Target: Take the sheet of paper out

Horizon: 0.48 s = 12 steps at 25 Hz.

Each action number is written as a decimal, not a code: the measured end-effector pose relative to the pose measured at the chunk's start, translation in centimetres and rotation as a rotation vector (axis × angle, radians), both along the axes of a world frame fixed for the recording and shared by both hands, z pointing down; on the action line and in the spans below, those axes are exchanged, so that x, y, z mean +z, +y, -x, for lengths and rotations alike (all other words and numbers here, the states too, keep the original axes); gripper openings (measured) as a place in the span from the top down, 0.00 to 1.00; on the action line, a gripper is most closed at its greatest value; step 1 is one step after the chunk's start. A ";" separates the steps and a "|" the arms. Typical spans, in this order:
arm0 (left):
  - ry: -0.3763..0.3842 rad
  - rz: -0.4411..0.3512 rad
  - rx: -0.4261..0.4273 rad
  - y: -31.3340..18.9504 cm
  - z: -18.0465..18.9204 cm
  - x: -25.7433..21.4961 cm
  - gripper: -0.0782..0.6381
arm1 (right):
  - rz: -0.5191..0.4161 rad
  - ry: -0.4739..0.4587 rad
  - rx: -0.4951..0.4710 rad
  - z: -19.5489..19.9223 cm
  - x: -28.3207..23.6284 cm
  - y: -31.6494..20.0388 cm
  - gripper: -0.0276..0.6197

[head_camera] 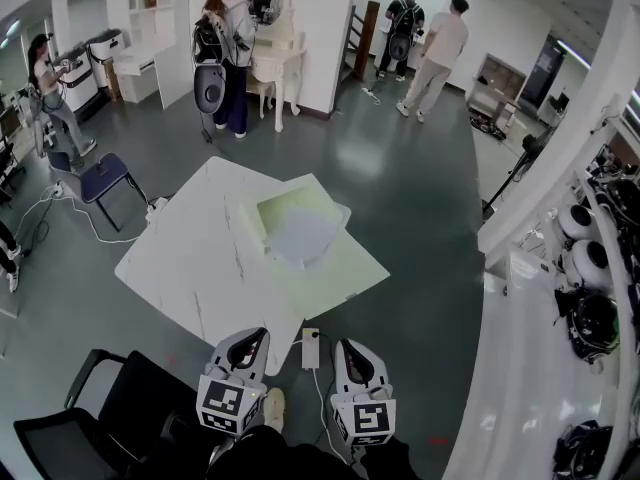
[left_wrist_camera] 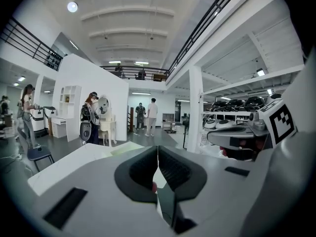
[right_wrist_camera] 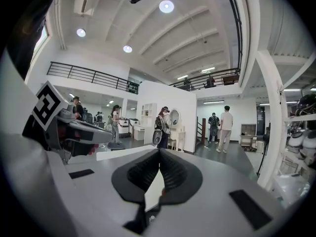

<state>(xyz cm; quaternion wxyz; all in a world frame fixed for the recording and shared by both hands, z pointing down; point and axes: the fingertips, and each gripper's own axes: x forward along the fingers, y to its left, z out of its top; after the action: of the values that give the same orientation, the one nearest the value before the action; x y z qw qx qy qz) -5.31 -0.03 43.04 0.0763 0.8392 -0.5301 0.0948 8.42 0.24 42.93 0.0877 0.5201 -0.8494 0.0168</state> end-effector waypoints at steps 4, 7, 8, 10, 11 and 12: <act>0.005 0.009 0.033 -4.7 0.7 0.2 0.86 | 0.007 0.008 0.024 0.9 0.0 -4.5 0.93; 0.006 0.015 0.051 -7.8 1.5 0.5 0.86 | 0.012 0.012 0.043 1.7 0.3 -7.5 0.93; 0.007 0.017 0.056 -8.7 1.7 0.6 0.86 | 0.014 0.013 0.048 1.9 0.4 -8.4 0.93; 0.008 0.020 0.068 -10.4 2.0 0.6 0.86 | 0.018 0.016 0.056 2.3 0.5 -10.0 0.93; 0.007 0.021 0.073 -11.1 2.2 0.7 0.86 | 0.021 0.018 0.059 2.5 0.6 -10.7 0.93; 0.007 0.023 0.078 -11.9 2.3 0.7 0.86 | 0.024 0.019 0.063 2.7 0.8 -11.5 0.93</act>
<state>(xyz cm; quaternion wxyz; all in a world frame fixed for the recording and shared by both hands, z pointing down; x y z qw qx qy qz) -7.59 -11.92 43.77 0.0839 0.8586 -0.4955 0.1010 5.70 -11.26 43.71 0.1015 0.5455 -0.8316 0.0246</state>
